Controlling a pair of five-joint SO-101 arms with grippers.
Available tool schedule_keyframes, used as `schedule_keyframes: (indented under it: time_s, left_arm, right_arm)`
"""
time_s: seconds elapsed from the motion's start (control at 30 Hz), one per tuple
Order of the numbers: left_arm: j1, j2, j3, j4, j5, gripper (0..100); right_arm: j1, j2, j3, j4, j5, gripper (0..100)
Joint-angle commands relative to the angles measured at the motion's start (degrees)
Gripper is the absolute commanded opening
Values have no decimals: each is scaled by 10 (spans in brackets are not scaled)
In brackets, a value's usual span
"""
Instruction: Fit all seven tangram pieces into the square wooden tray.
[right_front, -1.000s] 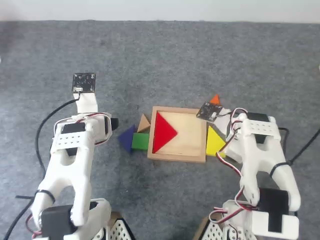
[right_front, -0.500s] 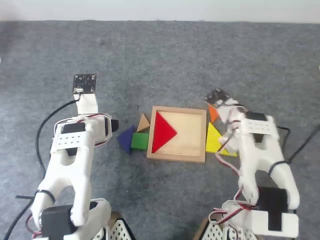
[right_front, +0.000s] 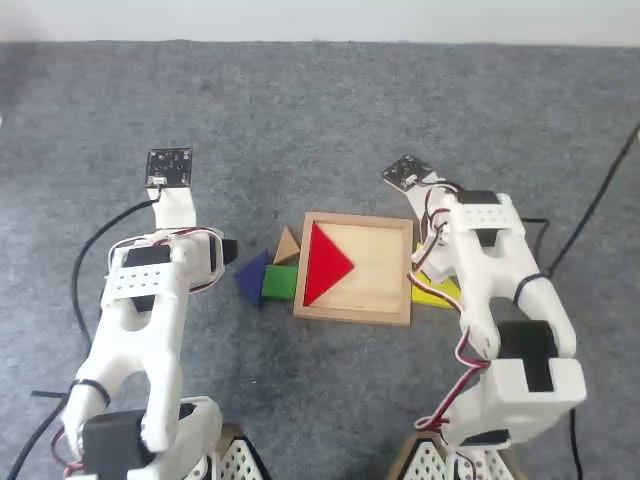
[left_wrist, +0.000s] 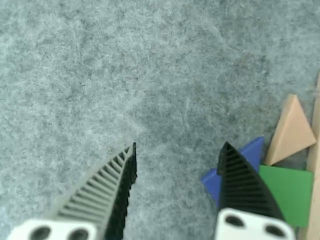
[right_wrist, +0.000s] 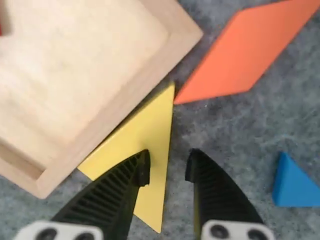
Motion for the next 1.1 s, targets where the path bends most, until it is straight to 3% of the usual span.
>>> schedule_keyframes:
  time_s: [0.0,0.43,0.7,0.9,1.07]
  left_arm:
    - [-3,-4,-14,4,4,256]
    - [-3,-4,-14,4,4,256]
    - [-3,-4,-14,2,4,256]
    - [-1,-4,-15,2,4,256]
    - [-2,-4,-13,4,4,256]
  right_arm:
    - [1,14,-11,4,0,127]
    - [124,0,-23,6,60,127]
    - [44,-100,-22,78,-11,127]
    - [-52,-200,58,91,-32,127]
    - [-113,-167,84,80,-32,163]
